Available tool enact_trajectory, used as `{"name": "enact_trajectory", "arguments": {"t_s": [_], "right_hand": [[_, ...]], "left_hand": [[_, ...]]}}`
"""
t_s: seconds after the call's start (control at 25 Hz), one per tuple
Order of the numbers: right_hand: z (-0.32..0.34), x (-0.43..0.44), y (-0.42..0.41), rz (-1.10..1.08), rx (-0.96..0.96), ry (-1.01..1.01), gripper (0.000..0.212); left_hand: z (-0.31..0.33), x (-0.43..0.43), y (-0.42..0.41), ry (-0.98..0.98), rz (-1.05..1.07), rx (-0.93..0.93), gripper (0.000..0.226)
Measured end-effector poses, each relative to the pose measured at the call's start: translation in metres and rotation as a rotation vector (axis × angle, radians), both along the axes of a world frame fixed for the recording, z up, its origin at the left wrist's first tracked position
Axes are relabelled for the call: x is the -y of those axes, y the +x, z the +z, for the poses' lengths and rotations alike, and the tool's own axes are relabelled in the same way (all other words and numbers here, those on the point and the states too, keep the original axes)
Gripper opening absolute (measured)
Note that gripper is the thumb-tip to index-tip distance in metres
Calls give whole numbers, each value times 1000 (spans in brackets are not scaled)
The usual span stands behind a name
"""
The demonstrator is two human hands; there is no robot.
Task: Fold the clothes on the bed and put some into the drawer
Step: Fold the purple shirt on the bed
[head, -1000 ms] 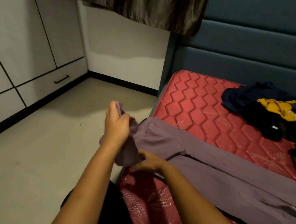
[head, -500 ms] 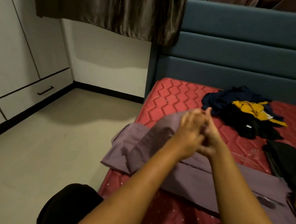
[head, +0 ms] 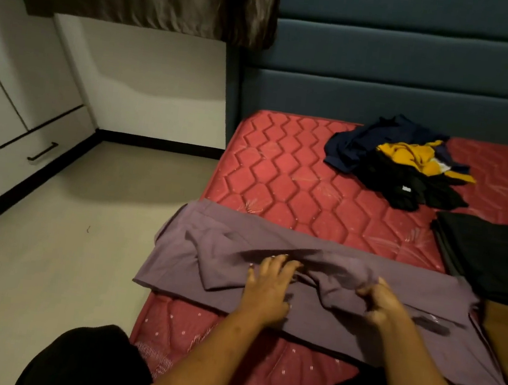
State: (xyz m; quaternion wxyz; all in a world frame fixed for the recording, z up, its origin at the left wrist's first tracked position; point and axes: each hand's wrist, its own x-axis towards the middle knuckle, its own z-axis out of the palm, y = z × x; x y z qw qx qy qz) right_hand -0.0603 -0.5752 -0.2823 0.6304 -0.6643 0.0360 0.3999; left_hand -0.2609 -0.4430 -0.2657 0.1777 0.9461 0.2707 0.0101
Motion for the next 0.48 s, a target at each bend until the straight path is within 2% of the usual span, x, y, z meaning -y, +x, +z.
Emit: {"name": "enact_trajectory", "arguments": {"t_s": [0.04, 0.12, 0.2, 0.24, 0.32, 0.4, 0.48], "right_hand": [[11, 1, -2, -7, 41, 41, 47], [31, 7, 6, 51, 133, 119, 45], [42, 18, 15, 200, 325, 55, 41], [39, 22, 20, 208, 425, -13, 41], [27, 23, 25, 155, 658, -257, 51], [9, 16, 27, 109, 727, -357, 48], [-8, 7, 30, 147, 737, -341, 46]], "left_hand": [[-4, -3, -3, 7, 31, -22, 84], [-11, -9, -3, 68, 154, 45, 94], [-15, -21, -2, 141, 322, 130, 100], [-15, -29, -2, 143, 380, 100, 96], [-15, -43, -1, 102, 390, -40, 68], [-15, -46, 2, 88, 335, -106, 36], [-19, -40, 3, 102, 307, -73, 31]]}}
